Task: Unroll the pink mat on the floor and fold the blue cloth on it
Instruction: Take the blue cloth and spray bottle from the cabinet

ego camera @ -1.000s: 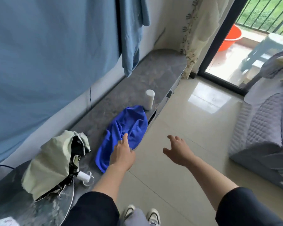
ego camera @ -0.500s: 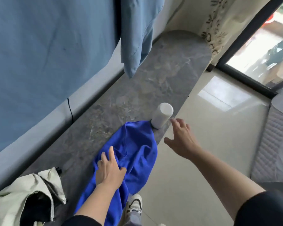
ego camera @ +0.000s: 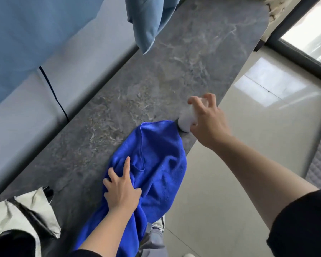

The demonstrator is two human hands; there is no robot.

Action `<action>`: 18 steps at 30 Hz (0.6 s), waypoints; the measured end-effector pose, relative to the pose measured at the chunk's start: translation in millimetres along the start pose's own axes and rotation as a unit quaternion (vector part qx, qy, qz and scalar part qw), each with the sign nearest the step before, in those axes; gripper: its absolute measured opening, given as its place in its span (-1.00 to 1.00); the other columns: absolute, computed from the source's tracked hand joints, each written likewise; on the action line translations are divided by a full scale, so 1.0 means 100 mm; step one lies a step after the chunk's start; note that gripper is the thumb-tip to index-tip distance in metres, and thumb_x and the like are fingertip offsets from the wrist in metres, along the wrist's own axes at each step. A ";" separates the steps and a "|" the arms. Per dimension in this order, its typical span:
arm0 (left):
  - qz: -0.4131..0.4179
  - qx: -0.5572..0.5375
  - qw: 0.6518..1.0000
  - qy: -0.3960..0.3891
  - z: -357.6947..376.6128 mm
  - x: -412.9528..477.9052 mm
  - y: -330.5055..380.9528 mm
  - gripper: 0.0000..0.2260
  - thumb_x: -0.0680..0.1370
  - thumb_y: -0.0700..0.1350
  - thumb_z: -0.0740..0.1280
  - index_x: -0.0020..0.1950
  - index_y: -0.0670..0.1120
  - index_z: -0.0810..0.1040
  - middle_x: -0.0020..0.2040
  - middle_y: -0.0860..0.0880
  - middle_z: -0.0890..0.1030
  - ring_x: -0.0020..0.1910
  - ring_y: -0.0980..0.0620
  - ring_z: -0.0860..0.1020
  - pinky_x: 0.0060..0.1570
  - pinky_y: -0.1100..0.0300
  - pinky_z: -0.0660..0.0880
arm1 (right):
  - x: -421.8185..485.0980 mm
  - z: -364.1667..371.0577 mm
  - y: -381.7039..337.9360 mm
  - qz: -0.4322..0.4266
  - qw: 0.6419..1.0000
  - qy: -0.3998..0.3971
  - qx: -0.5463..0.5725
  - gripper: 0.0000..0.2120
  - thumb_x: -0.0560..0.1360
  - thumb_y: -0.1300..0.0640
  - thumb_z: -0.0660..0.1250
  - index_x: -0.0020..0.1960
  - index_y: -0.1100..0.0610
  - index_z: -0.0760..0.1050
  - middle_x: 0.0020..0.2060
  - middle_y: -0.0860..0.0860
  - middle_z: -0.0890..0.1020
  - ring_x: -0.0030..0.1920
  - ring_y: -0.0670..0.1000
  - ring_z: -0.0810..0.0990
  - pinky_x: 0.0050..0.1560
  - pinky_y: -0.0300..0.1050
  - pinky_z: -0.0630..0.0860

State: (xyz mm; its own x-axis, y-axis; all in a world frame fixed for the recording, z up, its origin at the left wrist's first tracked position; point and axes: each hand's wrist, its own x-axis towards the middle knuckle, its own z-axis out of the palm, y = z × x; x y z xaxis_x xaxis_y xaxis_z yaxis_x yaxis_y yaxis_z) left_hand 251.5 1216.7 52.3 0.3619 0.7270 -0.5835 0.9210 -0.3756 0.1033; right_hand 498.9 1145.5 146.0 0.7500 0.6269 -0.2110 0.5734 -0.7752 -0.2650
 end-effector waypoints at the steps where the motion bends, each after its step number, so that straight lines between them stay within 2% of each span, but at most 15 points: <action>1: 0.018 -0.003 1.000 0.013 -0.01 0.00 -0.01 -0.13 0.44 -0.09 0.38 0.53 0.24 -0.14 0.37 -0.15 0.15 0.16 -0.17 0.35 -0.01 0.01 0.52 | -0.05 0.03 0.00 -0.006 1.000 0.006 -0.005 -0.46 0.40 0.32 0.26 0.32 -0.03 0.29 0.33 0.14 0.23 -0.06 0.26 0.48 -0.12 0.01 0.48; 3: 0.049 -0.027 0.998 0.027 -0.04 0.00 -0.01 -0.25 0.48 -0.18 0.33 0.54 0.17 0.01 0.25 -0.14 0.33 0.12 -0.16 0.44 0.00 0.03 0.49 | -0.13 0.06 0.05 -0.014 1.000 0.007 -0.005 -0.48 0.40 0.32 0.28 0.29 -0.01 0.30 0.27 0.18 0.28 -0.19 0.22 0.43 -0.18 -0.01 0.44; 5: 0.058 -0.112 0.990 0.067 -0.09 -0.02 0.04 -0.43 0.47 -0.21 0.34 0.46 0.05 0.32 0.11 -0.13 0.56 0.08 -0.19 0.52 0.01 0.02 0.47 | -0.19 0.02 0.14 -0.020 1.000 0.003 0.000 -0.50 0.38 0.29 0.31 0.25 -0.02 0.31 0.18 0.19 0.33 -0.28 0.21 0.40 -0.21 0.01 0.47; 6: 0.056 -0.173 0.979 0.096 -0.13 -0.07 0.09 -0.56 0.45 -0.21 0.35 0.32 0.00 0.50 -0.06 -0.09 0.63 -0.01 -0.20 0.56 -0.07 0.06 0.47 | -0.25 0.00 0.21 -0.021 1.000 0.002 -0.001 -0.50 0.37 0.27 0.33 0.24 -0.03 0.30 0.14 0.19 0.34 -0.31 0.22 0.41 -0.23 0.02 0.48; 7: 0.055 -0.229 0.964 0.123 -0.16 -0.14 0.16 -0.72 0.41 -0.21 0.35 0.10 -0.01 0.61 -0.25 -0.03 0.62 -0.13 -0.20 0.57 -0.18 0.11 0.44 | -0.32 -0.02 0.29 -0.017 1.000 0.007 0.002 -0.50 0.36 0.24 0.35 0.23 -0.03 0.31 0.11 0.18 0.36 -0.32 0.22 0.42 -0.25 0.02 0.48; 9: 0.071 -0.309 0.939 0.134 -0.19 -0.33 0.34 -0.94 0.34 -0.18 0.31 -0.28 -0.02 0.53 -0.47 0.03 0.50 -0.34 -0.11 0.50 -0.34 0.14 0.37 | -0.56 -0.04 0.47 0.016 0.999 0.021 0.026 -0.49 0.34 0.18 0.40 0.22 -0.04 0.32 0.08 0.17 0.38 -0.31 0.23 0.45 -0.28 0.01 0.47; 10: 0.085 -0.344 0.927 0.125 -0.18 -0.44 0.44 -0.95 0.30 -0.15 0.28 -0.36 -0.03 0.47 -0.52 0.03 0.47 -0.42 -0.02 0.45 -0.39 0.16 0.36 | -0.70 -0.05 0.56 0.040 0.998 0.030 0.043 -0.48 0.33 0.15 0.42 0.21 -0.05 0.32 0.06 0.15 0.38 -0.29 0.23 0.47 -0.29 -0.01 0.46; 11: 0.102 -0.377 0.913 0.114 -0.16 -0.57 0.54 -0.96 0.27 -0.14 0.26 -0.39 -0.03 0.44 -0.54 0.05 0.46 -0.46 0.06 0.40 -0.43 0.22 0.35 | -0.86 -0.06 0.66 0.064 0.995 0.036 0.060 -0.47 0.32 0.13 0.45 0.21 -0.05 0.32 0.05 0.13 0.39 -0.29 0.22 0.47 -0.29 -0.03 0.43; 15: 0.169 -0.452 0.874 0.065 0.05 -1.20 0.94 -0.95 0.27 -0.17 0.24 -0.37 -0.04 0.46 -0.53 0.13 0.48 -0.47 0.14 0.40 -0.42 0.33 0.34 | -1.63 -0.18 1.22 0.127 0.989 0.014 0.073 -0.45 0.31 0.08 0.47 0.20 -0.09 0.31 0.04 0.09 0.38 -0.24 0.21 0.48 -0.27 -0.07 0.38; 18: 0.185 -0.464 0.864 0.066 0.27 -1.65 1.15 -0.89 0.26 -0.18 0.24 -0.43 -0.01 0.37 -0.56 0.15 0.42 -0.50 0.13 0.34 -0.40 0.27 0.32 | -2.22 -0.27 1.71 0.141 0.989 -0.010 0.048 -0.47 0.32 0.05 0.46 0.20 -0.13 0.30 0.06 0.08 0.40 -0.26 0.21 0.48 -0.27 -0.08 0.37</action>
State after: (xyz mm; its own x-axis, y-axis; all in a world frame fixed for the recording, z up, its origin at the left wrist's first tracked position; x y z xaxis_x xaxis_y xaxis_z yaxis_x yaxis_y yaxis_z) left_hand 293.8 1037.7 139.0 0.6134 0.7382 -0.2808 0.4354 -0.0194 0.9000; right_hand 439.6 872.1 173.1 0.8684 0.3889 -0.3075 0.3075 -0.9090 -0.2812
